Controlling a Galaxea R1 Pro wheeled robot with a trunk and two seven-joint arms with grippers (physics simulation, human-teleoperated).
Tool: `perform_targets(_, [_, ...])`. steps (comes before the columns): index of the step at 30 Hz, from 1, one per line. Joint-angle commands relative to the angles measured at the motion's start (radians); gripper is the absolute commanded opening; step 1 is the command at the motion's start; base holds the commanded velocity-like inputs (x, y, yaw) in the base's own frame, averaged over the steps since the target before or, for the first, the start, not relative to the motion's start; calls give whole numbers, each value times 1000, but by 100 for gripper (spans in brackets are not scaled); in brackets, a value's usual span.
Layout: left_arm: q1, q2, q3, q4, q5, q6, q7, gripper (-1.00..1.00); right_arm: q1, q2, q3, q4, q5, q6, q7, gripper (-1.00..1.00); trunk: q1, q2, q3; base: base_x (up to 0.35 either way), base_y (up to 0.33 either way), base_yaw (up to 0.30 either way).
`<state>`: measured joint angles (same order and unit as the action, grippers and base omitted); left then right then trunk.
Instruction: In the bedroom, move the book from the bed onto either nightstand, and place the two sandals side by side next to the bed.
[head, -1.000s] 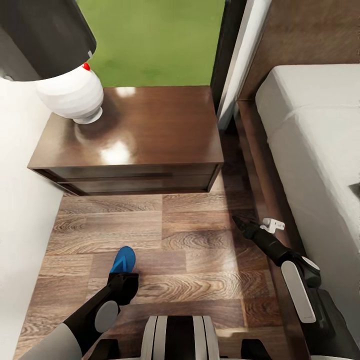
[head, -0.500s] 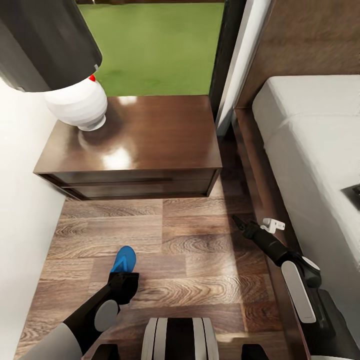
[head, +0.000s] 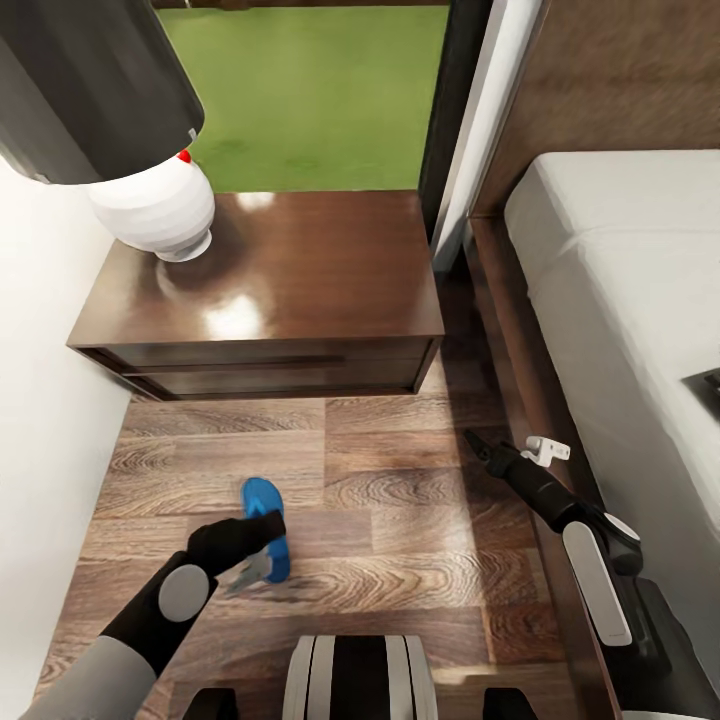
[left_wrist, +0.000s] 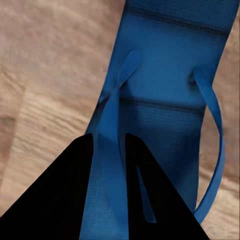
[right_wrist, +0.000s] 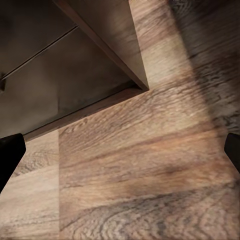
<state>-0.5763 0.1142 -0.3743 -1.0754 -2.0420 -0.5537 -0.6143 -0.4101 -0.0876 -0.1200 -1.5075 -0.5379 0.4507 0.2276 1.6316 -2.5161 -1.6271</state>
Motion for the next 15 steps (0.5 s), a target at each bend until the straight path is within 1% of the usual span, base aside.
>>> perform_targets(1, [0, -2, 0, -1, -6, -7, 10, -100, 0, 0, -1, -1, -5, 7, 3, 100, 0, 0, -1, 0, 0, 0])
perform_targets(3, [0, -3, 6, -1, 0, -8, 15, -100, 0, 1, -1, 0, -5, 6, 3, 100, 0, 0, -1, 0, 0, 0])
perform_targets(10, [0, -4, 6, 8, 3, -4, 17, -100, 0, 2, -1, 0, -5, 6, 3, 100, -3, 1, 27, 0, 0, 0])
perform_targets(12, [0, -5, 6, 10, 10, -2, 19, -100, -1, 2, -2, 0, -5, 6, 3, 100, -4, 2, 34, 0, 0, 0])
perform_targets(15, [0, -8, 6, 11, 48, -2, 21, -100, -1, 2, -4, 0, -5, 7, 0, 100, -4, 2, 34, 0, 0, 0])
